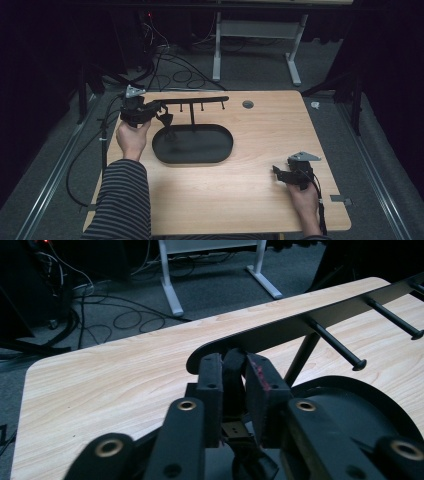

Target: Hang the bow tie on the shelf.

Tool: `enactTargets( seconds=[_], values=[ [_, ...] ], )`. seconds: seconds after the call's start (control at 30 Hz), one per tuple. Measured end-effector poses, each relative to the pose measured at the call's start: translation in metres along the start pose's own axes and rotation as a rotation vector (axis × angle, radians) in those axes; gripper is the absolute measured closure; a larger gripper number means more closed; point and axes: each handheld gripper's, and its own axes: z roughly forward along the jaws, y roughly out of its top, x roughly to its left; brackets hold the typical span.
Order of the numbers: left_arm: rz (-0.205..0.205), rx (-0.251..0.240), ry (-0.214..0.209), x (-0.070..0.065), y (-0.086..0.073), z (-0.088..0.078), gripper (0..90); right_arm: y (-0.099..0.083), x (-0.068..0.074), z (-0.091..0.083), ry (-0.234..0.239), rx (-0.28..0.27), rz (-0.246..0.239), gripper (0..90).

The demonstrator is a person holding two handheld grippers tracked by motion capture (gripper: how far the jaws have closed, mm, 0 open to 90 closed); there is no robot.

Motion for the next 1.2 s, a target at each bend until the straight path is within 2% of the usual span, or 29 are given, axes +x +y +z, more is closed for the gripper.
enactTargets(
  seconds=[0.33,0.77,1.2],
  values=[
    [-0.008,-0.013,0.0,0.002,0.0,-0.006,65.9,0.0,0.0,0.0,0.0,-0.001,-0.001,32.1],
    [-0.011,-0.022,-0.009,0.001,0.0,-0.015,59.1,0.0,0.0,0.0,0.0,0.0,0.0,32.0],
    [-0.036,-0.041,-0.022,0.003,-0.007,-0.03,53.2,0.0,0.0,0.0,0.0,0.001,-0.002,32.1]
  ],
)
